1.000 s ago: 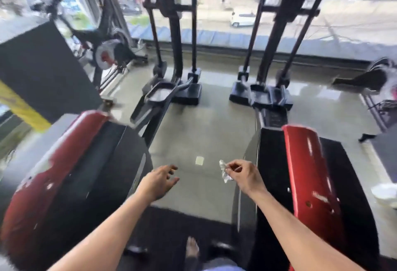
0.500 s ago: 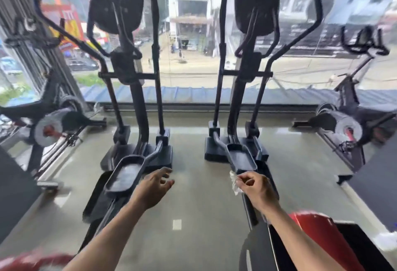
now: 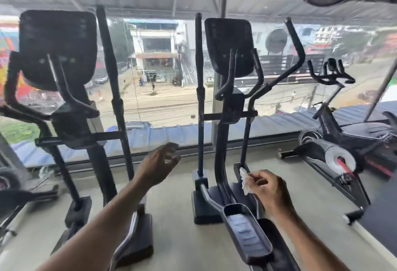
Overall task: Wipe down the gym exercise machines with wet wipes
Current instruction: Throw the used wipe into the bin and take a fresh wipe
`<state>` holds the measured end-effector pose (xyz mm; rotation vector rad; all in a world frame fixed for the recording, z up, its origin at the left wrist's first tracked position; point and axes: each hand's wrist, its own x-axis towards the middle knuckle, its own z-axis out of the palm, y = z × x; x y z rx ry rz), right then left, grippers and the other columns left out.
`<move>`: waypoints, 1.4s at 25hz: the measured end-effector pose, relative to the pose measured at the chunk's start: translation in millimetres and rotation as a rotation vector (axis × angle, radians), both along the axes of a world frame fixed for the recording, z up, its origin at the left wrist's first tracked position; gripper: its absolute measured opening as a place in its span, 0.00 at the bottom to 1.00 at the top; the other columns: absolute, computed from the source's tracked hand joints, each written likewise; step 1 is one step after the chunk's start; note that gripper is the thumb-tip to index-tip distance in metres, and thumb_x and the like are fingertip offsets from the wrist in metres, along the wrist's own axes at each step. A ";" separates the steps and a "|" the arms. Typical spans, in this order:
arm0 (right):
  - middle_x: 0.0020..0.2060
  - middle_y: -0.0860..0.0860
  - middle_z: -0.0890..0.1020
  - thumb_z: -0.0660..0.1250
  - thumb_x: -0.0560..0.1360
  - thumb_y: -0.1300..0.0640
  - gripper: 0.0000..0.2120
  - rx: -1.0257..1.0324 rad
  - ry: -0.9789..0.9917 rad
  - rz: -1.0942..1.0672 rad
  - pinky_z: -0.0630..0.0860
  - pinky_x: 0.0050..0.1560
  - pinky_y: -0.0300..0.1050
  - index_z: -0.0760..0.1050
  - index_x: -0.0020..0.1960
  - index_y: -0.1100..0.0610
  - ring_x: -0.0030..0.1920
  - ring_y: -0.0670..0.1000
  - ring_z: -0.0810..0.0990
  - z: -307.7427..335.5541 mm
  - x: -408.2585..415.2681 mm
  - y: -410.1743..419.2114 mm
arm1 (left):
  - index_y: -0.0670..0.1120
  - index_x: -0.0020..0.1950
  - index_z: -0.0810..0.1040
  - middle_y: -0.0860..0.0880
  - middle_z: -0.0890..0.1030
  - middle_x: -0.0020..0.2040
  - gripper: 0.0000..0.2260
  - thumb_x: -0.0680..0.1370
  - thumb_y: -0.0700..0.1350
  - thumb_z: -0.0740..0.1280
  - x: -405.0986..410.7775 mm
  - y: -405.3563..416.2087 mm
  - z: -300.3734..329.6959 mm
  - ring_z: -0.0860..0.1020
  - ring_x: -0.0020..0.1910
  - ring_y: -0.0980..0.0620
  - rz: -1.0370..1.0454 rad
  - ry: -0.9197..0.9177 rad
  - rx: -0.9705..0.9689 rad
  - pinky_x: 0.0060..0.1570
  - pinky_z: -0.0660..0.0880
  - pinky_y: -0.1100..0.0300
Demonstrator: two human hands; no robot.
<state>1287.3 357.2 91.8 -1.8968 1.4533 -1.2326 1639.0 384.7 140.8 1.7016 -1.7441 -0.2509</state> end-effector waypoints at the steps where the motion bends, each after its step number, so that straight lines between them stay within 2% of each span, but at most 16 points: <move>1: 0.34 0.38 0.83 0.77 0.73 0.53 0.04 -0.023 -0.003 0.001 0.76 0.35 0.36 0.83 0.42 0.47 0.37 0.40 0.82 -2.8 4.9 -30.9 | 0.53 0.69 0.77 0.52 0.83 0.62 0.16 0.82 0.53 0.69 3.2 -32.7 2.6 0.84 0.52 0.55 -0.010 -0.015 -0.019 0.55 0.81 0.53; 4: 0.34 0.40 0.84 0.77 0.74 0.54 0.02 -0.037 -0.025 -0.005 0.80 0.39 0.41 0.84 0.45 0.50 0.37 0.40 0.83 0.7 20.4 -118.4 | 0.54 0.70 0.76 0.53 0.83 0.64 0.17 0.82 0.54 0.69 12.8 -117.8 13.4 0.84 0.53 0.56 -0.024 -0.057 -0.022 0.55 0.81 0.53; 7: 0.33 0.40 0.84 0.76 0.74 0.54 0.01 -0.056 -0.012 0.015 0.76 0.36 0.34 0.84 0.45 0.49 0.37 0.38 0.82 25.3 44.4 -204.2 | 0.57 0.70 0.75 0.55 0.82 0.63 0.17 0.82 0.55 0.69 30.0 -201.1 36.9 0.83 0.53 0.59 -0.002 -0.118 -0.059 0.54 0.81 0.54; 9: 0.35 0.40 0.84 0.75 0.75 0.52 0.01 -0.046 -0.028 0.021 0.74 0.36 0.34 0.84 0.45 0.47 0.37 0.37 0.81 44.2 60.7 -258.7 | 0.58 0.69 0.75 0.57 0.82 0.62 0.16 0.82 0.56 0.68 43.5 -251.8 55.7 0.83 0.52 0.60 0.002 -0.100 -0.103 0.54 0.81 0.54; 12: 0.37 0.41 0.84 0.75 0.75 0.53 0.01 -0.076 -0.043 0.064 0.76 0.38 0.37 0.84 0.46 0.48 0.38 0.40 0.82 58.1 81.9 -321.1 | 0.62 0.67 0.74 0.61 0.82 0.59 0.18 0.78 0.64 0.65 61.0 -313.6 68.8 0.83 0.51 0.63 -0.016 -0.096 -0.131 0.54 0.81 0.52; 15: 0.38 0.38 0.84 0.76 0.74 0.58 0.07 -0.144 -0.059 0.064 0.78 0.39 0.40 0.82 0.43 0.46 0.38 0.43 0.82 77.6 109.8 -390.2 | 0.65 0.68 0.72 0.63 0.80 0.59 0.23 0.74 0.68 0.62 81.9 -388.8 89.6 0.83 0.51 0.64 -0.052 -0.066 -0.176 0.54 0.82 0.51; 18: 0.38 0.38 0.84 0.75 0.75 0.59 0.09 -0.233 -0.045 0.035 0.78 0.41 0.36 0.81 0.44 0.45 0.40 0.41 0.83 120.7 130.1 -454.3 | 0.65 0.72 0.68 0.64 0.76 0.63 0.24 0.77 0.64 0.66 97.8 -456.2 134.8 0.82 0.55 0.63 -0.057 -0.037 -0.307 0.54 0.82 0.48; 20: 0.38 0.38 0.84 0.75 0.75 0.60 0.08 -0.294 -0.033 0.031 0.75 0.38 0.31 0.82 0.45 0.47 0.39 0.41 0.83 159.2 130.9 -489.4 | 0.64 0.75 0.65 0.61 0.74 0.68 0.27 0.77 0.66 0.65 98.4 -493.1 170.4 0.81 0.57 0.61 -0.052 0.016 -0.434 0.54 0.82 0.47; 22: 0.39 0.39 0.84 0.74 0.75 0.61 0.07 -0.358 -0.051 0.017 0.74 0.37 0.32 0.82 0.46 0.48 0.39 0.43 0.83 204.3 129.8 -528.2 | 0.63 0.78 0.62 0.58 0.73 0.72 0.32 0.77 0.69 0.64 92.5 -532.9 206.3 0.81 0.58 0.58 -0.052 0.103 -0.496 0.55 0.81 0.46; 24: 0.40 0.40 0.84 0.74 0.76 0.61 0.07 -0.421 -0.064 0.019 0.75 0.38 0.32 0.82 0.47 0.49 0.40 0.43 0.83 247.8 131.7 -560.6 | 0.63 0.81 0.56 0.54 0.73 0.74 0.37 0.76 0.71 0.64 79.2 -562.9 233.3 0.81 0.61 0.55 -0.081 0.159 -0.465 0.59 0.80 0.43; 27: 0.38 0.43 0.85 0.73 0.76 0.62 0.06 -0.541 -0.035 0.076 0.73 0.39 0.29 0.83 0.48 0.52 0.41 0.44 0.83 306.0 144.8 -609.6 | 0.64 0.83 0.44 0.49 0.65 0.77 0.40 0.79 0.67 0.66 59.3 -597.0 244.5 0.75 0.70 0.46 -0.015 0.025 -0.401 0.63 0.78 0.40; 28: 0.39 0.44 0.85 0.73 0.76 0.62 0.06 -0.586 -0.032 0.109 0.74 0.39 0.30 0.83 0.48 0.52 0.40 0.45 0.83 324.2 152.0 -625.5 | 0.64 0.82 0.41 0.49 0.61 0.77 0.40 0.80 0.64 0.66 54.0 -604.6 242.9 0.76 0.69 0.43 0.027 -0.014 -0.383 0.60 0.79 0.41; 32: 0.45 0.43 0.83 0.72 0.78 0.60 0.10 -0.784 0.028 0.224 0.80 0.44 0.35 0.82 0.59 0.54 0.41 0.41 0.82 381.4 190.8 -689.6 | 0.69 0.79 0.31 0.53 0.54 0.76 0.41 0.83 0.58 0.63 42.3 -618.5 221.4 0.82 0.48 0.40 0.080 -0.072 -0.422 0.44 0.83 0.43; 34: 0.47 0.46 0.80 0.71 0.79 0.60 0.12 -0.884 0.116 0.265 0.76 0.45 0.28 0.81 0.61 0.58 0.42 0.40 0.79 402.7 219.2 -714.4 | 0.71 0.78 0.30 0.59 0.51 0.79 0.40 0.84 0.58 0.61 45.5 -619.5 218.9 0.83 0.49 0.43 0.080 -0.069 -0.430 0.44 0.83 0.45; 35: 0.47 0.48 0.79 0.70 0.79 0.61 0.11 -0.937 0.159 0.300 0.73 0.45 0.26 0.82 0.61 0.60 0.41 0.42 0.78 412.7 234.1 -723.7 | 0.71 0.78 0.30 0.63 0.48 0.81 0.39 0.84 0.59 0.61 47.2 -618.1 218.4 0.83 0.54 0.44 0.087 -0.072 -0.439 0.47 0.82 0.47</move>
